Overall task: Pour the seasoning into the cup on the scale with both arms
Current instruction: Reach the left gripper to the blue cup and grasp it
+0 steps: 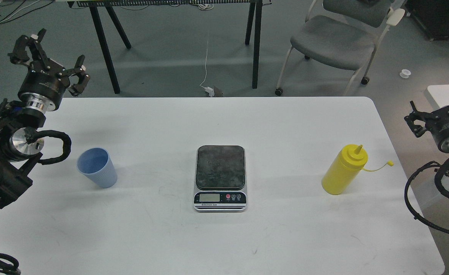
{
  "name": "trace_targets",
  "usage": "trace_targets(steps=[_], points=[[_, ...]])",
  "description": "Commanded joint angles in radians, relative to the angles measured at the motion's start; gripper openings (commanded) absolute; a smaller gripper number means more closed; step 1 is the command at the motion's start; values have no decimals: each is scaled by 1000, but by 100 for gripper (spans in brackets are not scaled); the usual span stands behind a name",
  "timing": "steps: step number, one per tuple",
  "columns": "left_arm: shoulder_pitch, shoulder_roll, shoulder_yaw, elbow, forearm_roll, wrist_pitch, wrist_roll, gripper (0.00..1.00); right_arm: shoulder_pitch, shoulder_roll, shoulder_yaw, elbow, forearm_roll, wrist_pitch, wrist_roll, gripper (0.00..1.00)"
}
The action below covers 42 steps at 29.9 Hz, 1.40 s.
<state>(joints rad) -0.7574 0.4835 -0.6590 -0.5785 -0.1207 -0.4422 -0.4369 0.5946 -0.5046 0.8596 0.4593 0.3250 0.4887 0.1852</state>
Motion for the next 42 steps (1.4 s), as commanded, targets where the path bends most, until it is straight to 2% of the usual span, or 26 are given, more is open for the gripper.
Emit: trace_targets(steps=[1, 7, 10, 20, 24, 26, 29, 34, 37, 42], points=[[3, -3, -1, -1, -1, -6, -2, 99, -7, -17, 2, 25, 0, 0, 0, 99], [10, 17, 2, -20, 4, -9, 3, 99, -7, -20, 24, 25, 2, 0, 3, 99], [20, 67, 47, -53, 60, -47, 27, 99, -25, -22, 48, 27, 2, 0, 3, 99], [39, 352, 76, -486, 612, -47, 23, 99, -85, -23, 87, 29, 3, 0, 6, 99], [82, 402, 75, -572, 953, 63, 20, 99, -87, -23, 101, 29, 3, 0, 7, 99], [102, 408, 75, -589, 1137, 124, 1, 99, -87, -23, 104, 29, 3, 0, 5, 99], [128, 414, 76, -592, 1382, 192, -32, 99, -91, -25, 104, 29, 3, 0, 5, 99], [148, 415, 102, -558, 1784, 316, -29, 99, -99, -37, 104, 29, 3, 0, 5, 99], [148, 415, 153, -503, 1915, 374, -31, 95, -99, -37, 105, 29, 5, 0, 5, 99], [144, 414, 249, -451, 1995, 416, -31, 87, -101, -37, 107, 35, 5, 0, 5, 99]])
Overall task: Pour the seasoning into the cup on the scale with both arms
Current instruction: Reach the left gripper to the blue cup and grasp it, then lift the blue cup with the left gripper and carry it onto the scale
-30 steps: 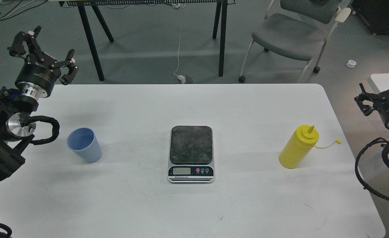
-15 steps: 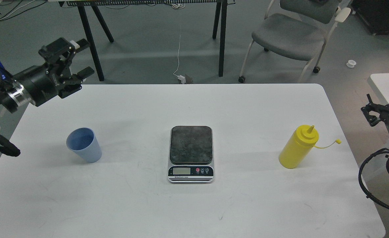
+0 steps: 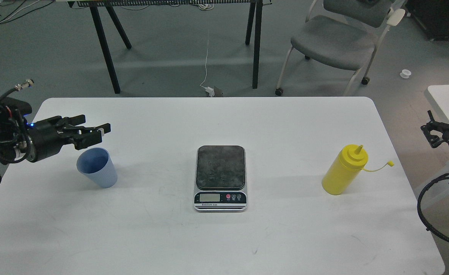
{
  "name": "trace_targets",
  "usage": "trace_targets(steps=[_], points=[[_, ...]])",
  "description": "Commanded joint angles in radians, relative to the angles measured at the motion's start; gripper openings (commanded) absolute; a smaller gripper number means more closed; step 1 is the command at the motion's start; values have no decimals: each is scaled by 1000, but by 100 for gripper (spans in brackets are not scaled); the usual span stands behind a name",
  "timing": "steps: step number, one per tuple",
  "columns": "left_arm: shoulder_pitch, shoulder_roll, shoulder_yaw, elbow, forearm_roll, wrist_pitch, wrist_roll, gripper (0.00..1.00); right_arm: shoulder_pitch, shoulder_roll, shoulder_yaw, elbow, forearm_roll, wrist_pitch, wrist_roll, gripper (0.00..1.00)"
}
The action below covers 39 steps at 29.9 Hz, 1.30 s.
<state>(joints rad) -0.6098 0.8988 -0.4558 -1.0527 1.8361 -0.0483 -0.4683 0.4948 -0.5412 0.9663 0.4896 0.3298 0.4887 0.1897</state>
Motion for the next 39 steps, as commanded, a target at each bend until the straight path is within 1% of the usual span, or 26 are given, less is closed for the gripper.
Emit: trace_targets(steps=[1, 4, 6, 7, 8, 9, 10, 13, 16, 17, 18, 19, 22, 25, 29, 32, 34, 37, 39], points=[[-2, -1, 55, 34, 45, 30, 0, 87, -1, 0, 2, 6, 0, 0, 1, 99], [-1, -11, 88, 88, 45, 50, -3, 85, -1, 0, 2, 4, 0, 0, 1, 99], [-2, -14, 118, 115, 45, 65, -3, 78, -2, 0, 2, 4, 0, 0, 1, 99], [-4, -14, 130, 125, 45, 74, -4, 72, -2, 0, 2, 4, 0, 0, 2, 99], [-2, -14, 141, 128, 45, 76, -6, 63, -2, 0, 3, 4, 0, 0, 2, 99], [-4, -14, 150, 129, 45, 76, -6, 56, -1, 1, 3, 4, 2, 0, 2, 99], [-4, -14, 158, 132, 43, 76, -6, 52, -2, 1, 8, 4, 2, 0, 2, 99], [-2, -17, 169, 134, 43, 77, -6, 44, -2, 4, 14, 4, 0, 0, 2, 99], [-1, -17, 171, 137, 42, 76, -6, 28, -2, 4, 14, 4, 0, 0, 2, 99], [-1, -18, 171, 140, 42, 76, -6, 19, -2, 4, 14, 4, 0, 0, 2, 99], [-1, -18, 171, 141, 42, 76, -6, 13, -2, 6, 14, 4, 0, 0, 2, 99], [-1, -18, 172, 141, 42, 76, -6, 10, -2, 6, 14, 4, 0, 0, 2, 99], [-5, -17, 175, 141, 35, 76, -7, 6, -2, 6, 14, 3, 0, 0, 2, 99], [-8, -17, 175, 140, 34, 77, -20, 3, -2, 4, 12, -2, 0, 0, 2, 99], [-22, -21, 172, 129, 32, 76, -20, 0, -13, -2, 15, -5, 0, 0, 4, 99], [-95, -44, 172, 93, 31, 56, -20, 0, -22, -14, 23, -5, 0, 0, 4, 99], [-163, -50, 172, 45, 31, 9, -20, 0, -24, -22, 28, -5, 0, 0, 4, 99], [-279, -58, 172, -21, 31, -111, -20, 0, -30, -25, 28, -5, 2, 0, 5, 99], [-353, -98, 172, -50, 34, -185, -20, 0, -30, -32, 28, -3, 2, 0, 5, 99]])
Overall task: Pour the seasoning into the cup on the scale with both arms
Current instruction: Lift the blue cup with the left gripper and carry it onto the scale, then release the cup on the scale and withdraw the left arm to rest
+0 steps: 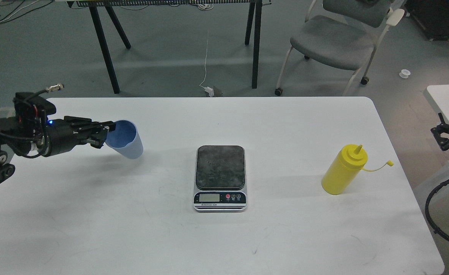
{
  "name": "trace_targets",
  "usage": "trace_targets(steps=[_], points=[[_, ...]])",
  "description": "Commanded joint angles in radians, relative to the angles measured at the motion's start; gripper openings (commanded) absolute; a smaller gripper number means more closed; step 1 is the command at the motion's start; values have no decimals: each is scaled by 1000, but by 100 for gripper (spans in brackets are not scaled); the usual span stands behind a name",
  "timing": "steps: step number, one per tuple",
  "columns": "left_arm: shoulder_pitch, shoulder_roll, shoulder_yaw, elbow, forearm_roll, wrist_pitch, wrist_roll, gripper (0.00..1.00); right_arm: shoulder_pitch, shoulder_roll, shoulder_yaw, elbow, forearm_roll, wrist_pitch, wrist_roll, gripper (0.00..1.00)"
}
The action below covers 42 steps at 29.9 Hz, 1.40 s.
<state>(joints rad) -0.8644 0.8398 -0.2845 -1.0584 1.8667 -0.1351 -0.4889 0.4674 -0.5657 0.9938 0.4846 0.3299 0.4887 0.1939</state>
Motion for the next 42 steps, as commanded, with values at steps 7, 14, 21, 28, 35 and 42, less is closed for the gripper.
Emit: trace_targets(steps=[7, 14, 21, 28, 35, 42], points=[[-248, -280, 45, -45, 14, -244, 68, 0, -12, -31, 2, 2, 6, 0, 1, 99], [-274, -501, 165, 47, 14, -247, 121, 1, -26, -36, 28, 3, 6, 0, 1, 99], [-254, -525, 171, 83, 22, -247, 122, 2, -26, -49, 57, 15, 8, 0, 1, 99], [-248, -528, 176, 113, 23, -247, 122, 8, -27, -49, 58, 17, 8, 0, 1, 99], [-235, -547, 180, 115, 16, -247, 122, 23, -38, -49, 59, 19, 8, 0, 1, 99], [-240, -535, 162, 126, -101, -247, 122, 86, -70, -49, 55, 57, 6, 0, -2, 99]])
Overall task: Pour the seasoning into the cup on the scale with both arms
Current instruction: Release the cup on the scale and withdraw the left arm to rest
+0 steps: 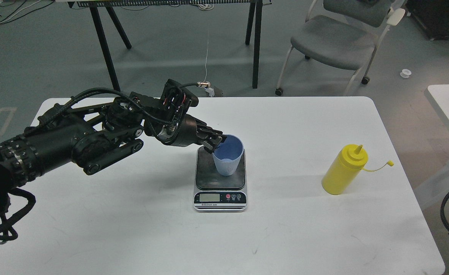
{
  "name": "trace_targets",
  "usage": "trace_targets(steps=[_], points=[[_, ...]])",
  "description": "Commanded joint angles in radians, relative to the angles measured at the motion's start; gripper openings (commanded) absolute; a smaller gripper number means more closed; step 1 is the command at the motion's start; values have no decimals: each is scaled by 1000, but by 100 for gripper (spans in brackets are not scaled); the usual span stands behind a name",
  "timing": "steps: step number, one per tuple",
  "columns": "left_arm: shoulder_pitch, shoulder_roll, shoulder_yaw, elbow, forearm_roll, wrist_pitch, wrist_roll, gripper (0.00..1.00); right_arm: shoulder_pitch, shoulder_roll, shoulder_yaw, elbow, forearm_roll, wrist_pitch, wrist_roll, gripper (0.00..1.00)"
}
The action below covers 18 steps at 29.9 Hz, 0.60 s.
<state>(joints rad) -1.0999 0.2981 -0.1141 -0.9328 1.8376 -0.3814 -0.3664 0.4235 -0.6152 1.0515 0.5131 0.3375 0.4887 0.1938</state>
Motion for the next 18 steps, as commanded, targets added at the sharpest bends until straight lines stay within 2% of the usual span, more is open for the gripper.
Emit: trace_targets(steps=[1, 3, 6, 10, 13, 18], points=[[-11, 10, -13, 0, -105, -1, 0, 88, -38, -3, -1, 47, -2, 0, -2, 99], [-20, 25, -50, 0, -193, -2, 0, 94, -74, -15, 2, 86, 0, 0, -2, 99], [-31, 64, -108, 0, -349, 1, 1, 98, -155, -41, 5, 178, 9, 0, -2, 99], [-11, 88, -192, 5, -628, 9, -3, 99, -329, -61, 51, 375, 37, 0, -4, 99], [49, 113, -278, 31, -918, 4, -2, 99, -454, -67, 67, 505, 38, 0, -4, 99], [90, 141, -352, 98, -1389, -5, -2, 99, -600, -57, 59, 636, 38, 0, -4, 99]])
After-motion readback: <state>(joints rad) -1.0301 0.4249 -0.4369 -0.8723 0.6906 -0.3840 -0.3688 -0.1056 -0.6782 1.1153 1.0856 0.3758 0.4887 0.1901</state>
